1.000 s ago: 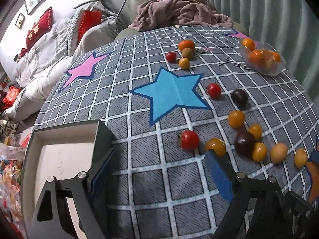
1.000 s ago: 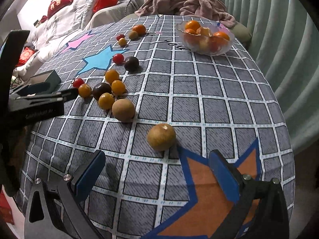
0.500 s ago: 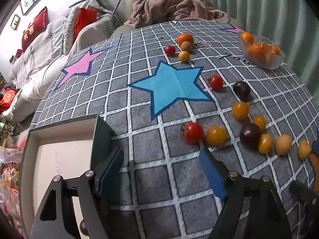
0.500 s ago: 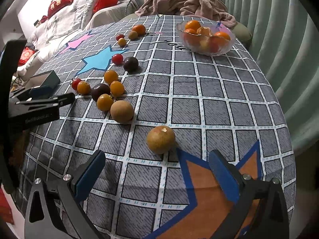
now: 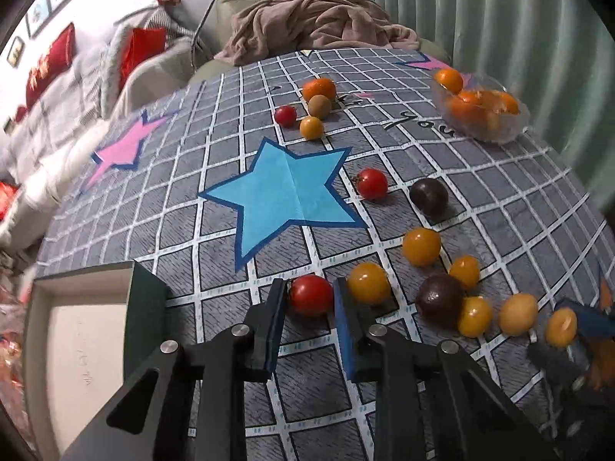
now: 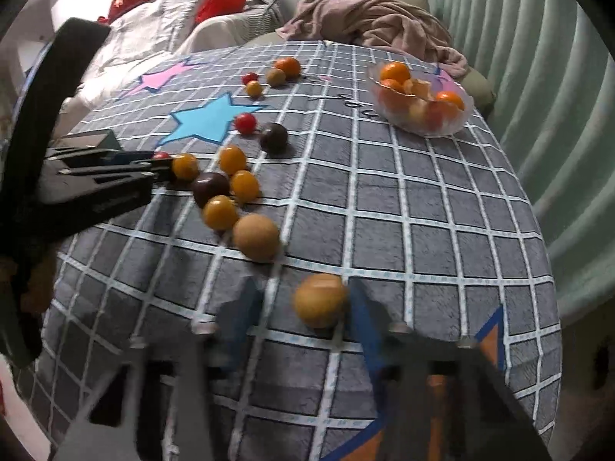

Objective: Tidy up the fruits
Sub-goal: 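Grasp a red tomato with the left tool while the right tool grasps a brown fruit, then carry both fruits over the white tray and open both tools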

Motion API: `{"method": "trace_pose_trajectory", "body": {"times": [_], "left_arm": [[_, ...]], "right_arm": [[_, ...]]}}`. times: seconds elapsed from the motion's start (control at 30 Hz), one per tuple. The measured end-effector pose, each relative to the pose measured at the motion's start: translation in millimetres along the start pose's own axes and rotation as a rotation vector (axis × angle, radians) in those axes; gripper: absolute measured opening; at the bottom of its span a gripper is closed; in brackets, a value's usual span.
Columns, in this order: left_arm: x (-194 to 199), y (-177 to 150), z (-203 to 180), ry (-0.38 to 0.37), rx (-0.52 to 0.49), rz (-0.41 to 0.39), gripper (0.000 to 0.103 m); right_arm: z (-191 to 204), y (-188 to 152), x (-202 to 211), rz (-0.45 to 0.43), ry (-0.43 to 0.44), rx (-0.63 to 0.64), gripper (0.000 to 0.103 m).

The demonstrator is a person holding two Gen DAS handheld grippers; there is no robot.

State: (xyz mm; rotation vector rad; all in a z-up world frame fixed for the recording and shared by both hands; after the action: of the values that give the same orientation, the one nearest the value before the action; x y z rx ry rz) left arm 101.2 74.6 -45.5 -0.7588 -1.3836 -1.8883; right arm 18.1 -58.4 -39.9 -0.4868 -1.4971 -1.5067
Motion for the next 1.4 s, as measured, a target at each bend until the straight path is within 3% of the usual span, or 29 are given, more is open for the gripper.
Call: {"method": "trace_pose_trajectory", "body": {"times": [0.17,0.33,0.8,1.13,1.4], "left_arm": [[7.4,-10.6,5.8,-0.048,0.042,0.021,0.026],[21.0,-32.7,8.3,-0.068,0.06,0.045,0.026],[64.0,-90.8,20.9,-0.137,0.141,0.068,0.026],[94.8,-93.3,41.9,-0.158,0.176,0.005,0.026],[69.3,-99.4,36.5,-0.143,0.148,0.061,0.026]], "right_arm": [[-5.1,-8.3,8.6,-0.019,0.111,-0.096,0.028],[-8.6,-22.2,18.9,-0.029,0.153,-0.158,0.028],[3.6,-51.9,39.6,-0.025,0.182,-0.2,0.028],[27.3,-46.2,52.2,-0.034,0.188,-0.166,0.028],[46.4,-41.3,53.0,-0.026,0.183,-0.141,0.028]]}}
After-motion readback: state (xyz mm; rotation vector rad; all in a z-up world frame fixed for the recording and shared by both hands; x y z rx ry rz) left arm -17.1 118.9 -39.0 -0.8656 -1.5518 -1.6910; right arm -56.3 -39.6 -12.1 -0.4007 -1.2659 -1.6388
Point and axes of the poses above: each gripper's, at about its wrist camera, not at the fingertips, and x roughly against the way its jaws point, z to its left, y to its top, the point moved 7 cm from there along -x, roughly the way its jaws point, and after that the axes turned 11 degrees about y, right-handed, at the moved point
